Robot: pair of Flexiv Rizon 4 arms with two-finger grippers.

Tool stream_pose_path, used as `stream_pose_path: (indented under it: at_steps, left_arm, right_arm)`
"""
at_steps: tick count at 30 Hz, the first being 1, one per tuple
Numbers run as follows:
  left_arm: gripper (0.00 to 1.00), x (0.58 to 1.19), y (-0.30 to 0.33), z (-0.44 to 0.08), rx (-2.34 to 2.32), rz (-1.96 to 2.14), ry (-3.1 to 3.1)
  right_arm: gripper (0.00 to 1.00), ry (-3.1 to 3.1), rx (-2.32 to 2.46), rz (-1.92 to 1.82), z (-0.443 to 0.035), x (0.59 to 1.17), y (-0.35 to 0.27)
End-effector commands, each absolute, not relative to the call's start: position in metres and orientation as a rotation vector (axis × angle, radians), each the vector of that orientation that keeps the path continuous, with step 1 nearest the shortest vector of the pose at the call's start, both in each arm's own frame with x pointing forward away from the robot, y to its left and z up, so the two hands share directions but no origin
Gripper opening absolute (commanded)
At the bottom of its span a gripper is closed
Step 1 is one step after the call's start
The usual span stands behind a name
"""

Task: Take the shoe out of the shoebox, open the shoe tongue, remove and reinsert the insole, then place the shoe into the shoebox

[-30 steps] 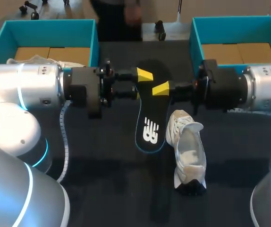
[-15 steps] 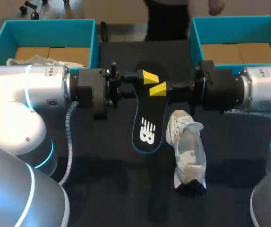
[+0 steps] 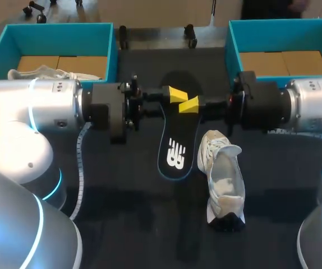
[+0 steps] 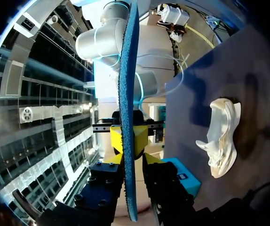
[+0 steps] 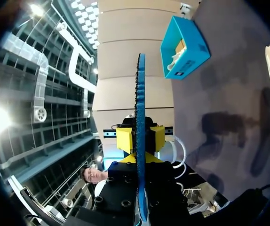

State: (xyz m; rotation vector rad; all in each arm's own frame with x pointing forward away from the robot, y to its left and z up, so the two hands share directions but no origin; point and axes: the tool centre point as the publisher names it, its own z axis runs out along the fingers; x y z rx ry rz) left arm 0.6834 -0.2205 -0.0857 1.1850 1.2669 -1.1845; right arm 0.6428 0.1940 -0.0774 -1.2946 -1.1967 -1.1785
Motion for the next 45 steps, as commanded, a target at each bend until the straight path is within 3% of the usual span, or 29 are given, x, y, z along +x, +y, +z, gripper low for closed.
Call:
stream_pose_path:
  at_steps: [1, 9, 13, 20, 21, 22, 23, 45]
  left_arm:
    - [0.25, 0.679, -0.219, -0.087, 1.18, -1.18, 1.269]
    - [0.18, 0.68, -0.219, -0.088, 1.179, -1.179, 1.274]
    - [0.0, 0.679, -0.219, -0.089, 1.18, -1.18, 1.279]
    - [0.0, 0.681, -0.218, -0.09, 1.167, -1.182, 1.291]
    - [0.0, 0.682, -0.218, -0.09, 1.164, -1.182, 1.298]
    - [0.0, 0.683, -0.217, -0.091, 1.165, -1.181, 1.299]
    - [0.0, 0.683, -0.217, -0.091, 1.166, -1.18, 1.3]
    - [0.0, 0.67, -0.212, -0.1, 1.08, -1.416, 1.518]
  right_arm:
    - [0.0, -1.198, -1.305, -1.18, -0.076, 0.641, 0.193]
    - [0.0, -1.197, -1.303, -1.179, -0.077, 0.64, 0.194]
    - [0.0, -1.194, -1.304, -1.179, -0.077, 0.639, 0.194]
    - [0.0, -1.186, -1.305, -1.18, -0.079, 0.636, 0.194]
    - [0.17, -1.184, -1.309, -1.179, -0.08, 0.635, 0.193]
    - [0.66, -1.179, -1.319, -1.179, -0.08, 0.633, 0.192]
    - [1.0, -1.174, -1.33, -1.18, -0.08, 0.631, 0.189]
    - [1.0, -1.471, -1.467, -1.285, -0.079, 0.633, 0.128]
